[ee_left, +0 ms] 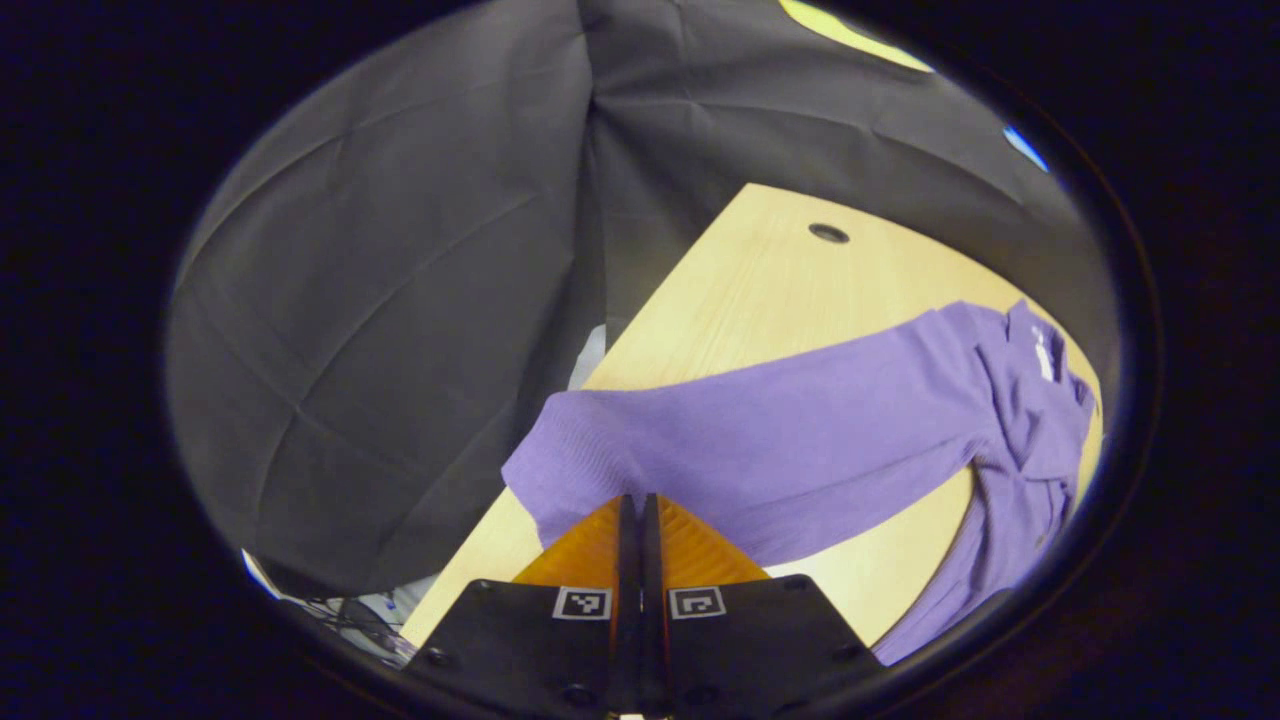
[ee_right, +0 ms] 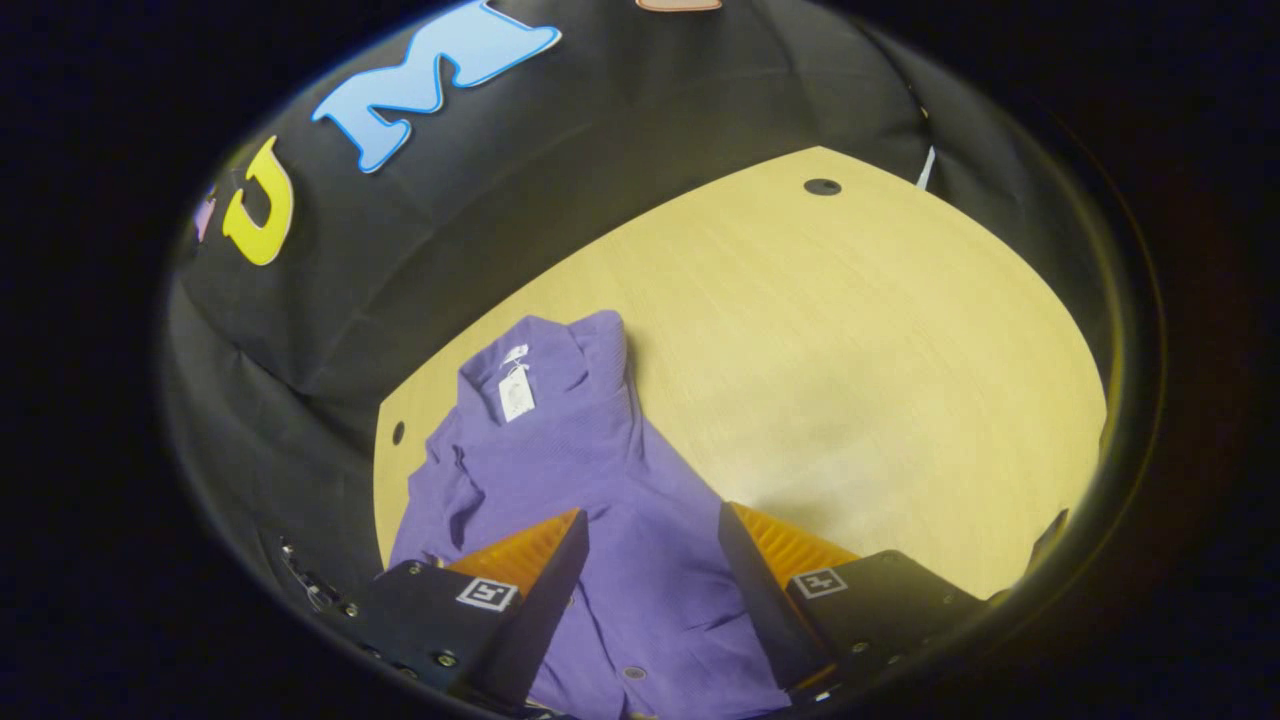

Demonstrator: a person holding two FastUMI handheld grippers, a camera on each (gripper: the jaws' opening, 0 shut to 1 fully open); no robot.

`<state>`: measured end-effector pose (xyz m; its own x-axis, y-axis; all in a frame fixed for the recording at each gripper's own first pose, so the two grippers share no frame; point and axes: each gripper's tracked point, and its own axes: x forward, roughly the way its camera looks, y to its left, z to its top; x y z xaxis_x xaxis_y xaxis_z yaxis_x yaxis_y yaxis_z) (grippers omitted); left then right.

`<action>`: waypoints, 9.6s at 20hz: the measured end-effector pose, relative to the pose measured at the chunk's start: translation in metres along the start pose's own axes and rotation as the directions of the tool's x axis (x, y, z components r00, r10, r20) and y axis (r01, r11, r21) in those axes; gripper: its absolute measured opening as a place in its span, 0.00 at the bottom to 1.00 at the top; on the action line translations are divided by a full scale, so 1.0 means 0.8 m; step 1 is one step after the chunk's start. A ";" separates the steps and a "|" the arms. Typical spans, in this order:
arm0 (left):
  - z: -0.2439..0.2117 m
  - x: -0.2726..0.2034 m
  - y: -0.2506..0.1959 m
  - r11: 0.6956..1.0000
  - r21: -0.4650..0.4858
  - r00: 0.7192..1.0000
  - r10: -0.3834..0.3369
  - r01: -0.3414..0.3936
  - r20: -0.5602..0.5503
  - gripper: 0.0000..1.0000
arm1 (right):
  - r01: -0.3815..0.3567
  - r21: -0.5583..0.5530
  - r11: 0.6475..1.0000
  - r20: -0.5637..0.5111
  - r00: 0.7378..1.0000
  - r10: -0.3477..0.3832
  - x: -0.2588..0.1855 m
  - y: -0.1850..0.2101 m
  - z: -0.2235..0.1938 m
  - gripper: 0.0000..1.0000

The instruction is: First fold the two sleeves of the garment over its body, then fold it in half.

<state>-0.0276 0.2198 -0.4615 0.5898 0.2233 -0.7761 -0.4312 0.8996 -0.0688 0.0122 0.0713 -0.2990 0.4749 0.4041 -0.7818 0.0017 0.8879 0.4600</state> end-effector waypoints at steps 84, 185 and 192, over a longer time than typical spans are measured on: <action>-0.293 -0.206 -0.239 0.742 0.388 0.821 -0.385 0.547 -0.421 0.94 | 0.051 -0.154 0.987 -0.326 0.940 -0.100 -0.083 -0.122 -0.203 0.85; 0.281 -0.087 -0.555 0.865 0.369 0.831 -0.460 0.339 0.314 0.94 | 0.019 -0.192 0.981 0.288 0.957 0.037 0.045 0.111 0.314 0.84; 0.309 -0.212 -0.534 0.854 0.341 0.728 -0.516 0.394 0.452 0.94 | 0.007 -0.322 0.947 0.444 0.884 0.145 -0.071 0.156 0.309 0.84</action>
<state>0.2252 -0.1100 -0.1454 0.9602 -0.1320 -0.2461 0.0966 0.9838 -0.1508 0.2028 0.1050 -0.0934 0.8108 0.3883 -0.4381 -0.2784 0.9141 0.2949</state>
